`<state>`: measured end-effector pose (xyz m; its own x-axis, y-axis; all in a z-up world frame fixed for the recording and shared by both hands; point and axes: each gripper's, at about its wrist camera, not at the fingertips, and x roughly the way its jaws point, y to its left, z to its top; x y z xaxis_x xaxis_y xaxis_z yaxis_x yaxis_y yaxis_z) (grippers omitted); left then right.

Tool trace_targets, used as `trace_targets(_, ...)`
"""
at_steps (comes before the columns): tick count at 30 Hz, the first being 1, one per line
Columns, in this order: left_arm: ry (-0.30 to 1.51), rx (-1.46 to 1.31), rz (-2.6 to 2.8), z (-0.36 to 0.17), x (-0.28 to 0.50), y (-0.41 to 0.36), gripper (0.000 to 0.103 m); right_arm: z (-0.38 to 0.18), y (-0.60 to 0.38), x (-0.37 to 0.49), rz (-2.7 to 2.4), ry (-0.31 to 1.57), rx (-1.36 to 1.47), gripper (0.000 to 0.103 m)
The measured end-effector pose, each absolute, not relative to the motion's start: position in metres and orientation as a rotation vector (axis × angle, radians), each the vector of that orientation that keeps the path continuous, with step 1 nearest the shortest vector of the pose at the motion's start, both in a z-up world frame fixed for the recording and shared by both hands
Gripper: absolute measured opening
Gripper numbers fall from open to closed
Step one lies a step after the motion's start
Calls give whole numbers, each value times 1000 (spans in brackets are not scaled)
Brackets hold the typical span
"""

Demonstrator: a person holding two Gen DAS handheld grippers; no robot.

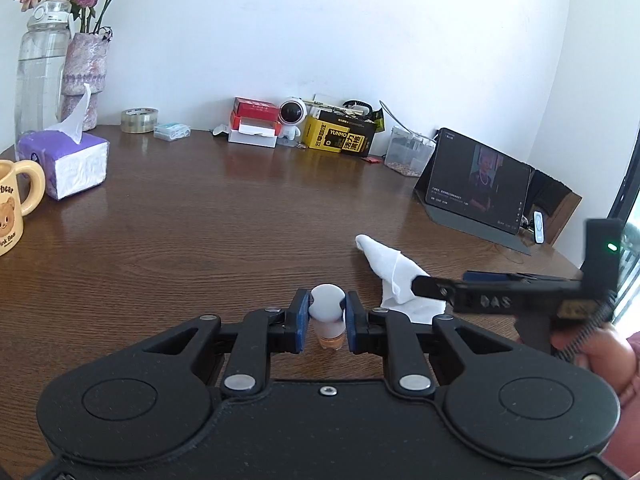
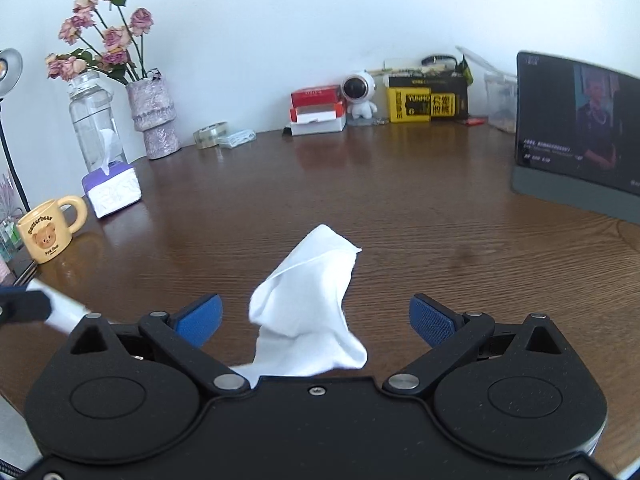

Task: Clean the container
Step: 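Grasp the white tissue with the right gripper while the left holds the vial, then bring the held vial against the tissue in the right gripper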

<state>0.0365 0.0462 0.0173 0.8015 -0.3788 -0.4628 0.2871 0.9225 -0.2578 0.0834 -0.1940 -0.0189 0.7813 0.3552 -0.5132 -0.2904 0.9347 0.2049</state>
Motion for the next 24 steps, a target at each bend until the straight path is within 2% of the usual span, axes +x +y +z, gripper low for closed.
trace_targets(1,534,-184,-359,17,35,48,19,-19,-195,88,349,581,121,91)
trace_targets(4,541,-202,-365,13,31,53,19,-20,-199,101,347,594,134,70)
trace_targets(6,550,-215,-371,11,29,57,19,-21,-201,110,346,603,142,38)
trace_targets(8,562,-220,-371,8,28,60,18,-21,-203,118,345,612,151,20)
trace_targets(9,567,-223,-370,7,28,62,18,-21,-204,123,344,616,155,16)
trace_targets(12,583,-230,-367,2,28,68,18,-18,-201,125,395,619,168,9)
trace_targets(24,580,-208,-407,-1,26,75,18,9,-165,91,808,581,213,9)
